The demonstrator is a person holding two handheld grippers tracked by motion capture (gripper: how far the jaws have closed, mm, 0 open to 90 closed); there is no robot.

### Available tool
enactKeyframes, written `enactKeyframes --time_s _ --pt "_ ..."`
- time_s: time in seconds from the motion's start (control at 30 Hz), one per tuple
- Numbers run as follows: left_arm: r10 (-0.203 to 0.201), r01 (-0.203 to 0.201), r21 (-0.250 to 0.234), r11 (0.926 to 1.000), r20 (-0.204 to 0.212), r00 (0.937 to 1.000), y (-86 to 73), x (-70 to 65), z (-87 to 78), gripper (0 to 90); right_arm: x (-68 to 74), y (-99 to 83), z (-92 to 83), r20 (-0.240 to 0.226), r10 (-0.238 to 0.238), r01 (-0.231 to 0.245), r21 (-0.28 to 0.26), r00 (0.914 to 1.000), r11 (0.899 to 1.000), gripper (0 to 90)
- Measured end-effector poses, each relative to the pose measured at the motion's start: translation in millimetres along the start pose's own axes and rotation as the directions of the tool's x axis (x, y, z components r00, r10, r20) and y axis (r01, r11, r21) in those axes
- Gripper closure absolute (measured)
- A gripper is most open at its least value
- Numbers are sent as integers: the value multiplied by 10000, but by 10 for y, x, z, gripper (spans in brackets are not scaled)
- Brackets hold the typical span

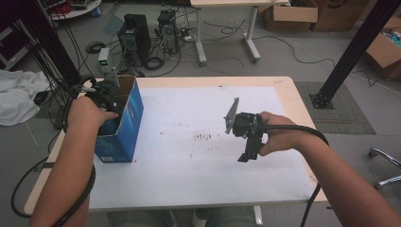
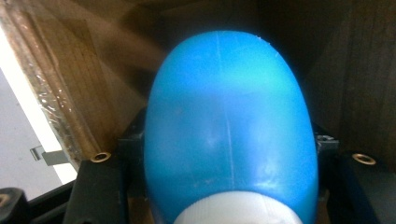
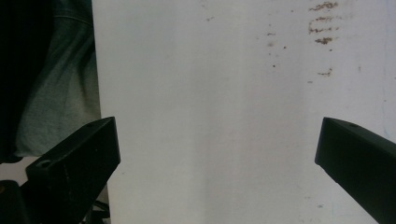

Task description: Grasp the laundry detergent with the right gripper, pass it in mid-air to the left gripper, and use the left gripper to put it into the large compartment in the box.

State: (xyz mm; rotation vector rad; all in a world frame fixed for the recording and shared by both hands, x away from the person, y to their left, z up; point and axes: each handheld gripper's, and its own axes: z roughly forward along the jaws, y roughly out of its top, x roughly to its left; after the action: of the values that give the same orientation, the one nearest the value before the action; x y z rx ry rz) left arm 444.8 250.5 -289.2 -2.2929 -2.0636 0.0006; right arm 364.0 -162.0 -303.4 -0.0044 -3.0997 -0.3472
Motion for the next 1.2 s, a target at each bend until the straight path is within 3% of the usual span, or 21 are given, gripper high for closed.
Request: enactKeyframes --time_s 0.03,0.13,0.3,0.6,0.8,1.0,1.2 --pt "42 -41 -70 10000 173 9998 -3 -1 -15 339 1 -4 -5 -23 9 -9 -44 10000 10000 0" --pt "89 -87 -126 9999 120 9999 -3 -24 -53 279 7 -14 -6 1 26 -26 -65 10000 10000 0" --pt "171 -171 -25 9999 -43 9998 2 -36 -84 284 15 -32 -8 -8 34 -34 -68 10000 10000 0" --pt "149 -152 -262 9995 -128 9998 -28 -38 -220 293 25 -47 -17 25 36 -35 -112 10000 9999 0" --pt "201 -199 -399 9990 37 9998 -69 -17 -349 228 38 -34 -24 116 -28 30 -181 9999 9998 0" --pt "243 -253 -531 9983 -193 9995 -96 -29 -482 213 41 -35 -25 112 -20 22 -155 9999 9999 0" --pt "528 -551 -656 9963 -374 9979 -104 -71 -609 186 50 -18 -25 75 -58 59 -100 10000 9999 0"
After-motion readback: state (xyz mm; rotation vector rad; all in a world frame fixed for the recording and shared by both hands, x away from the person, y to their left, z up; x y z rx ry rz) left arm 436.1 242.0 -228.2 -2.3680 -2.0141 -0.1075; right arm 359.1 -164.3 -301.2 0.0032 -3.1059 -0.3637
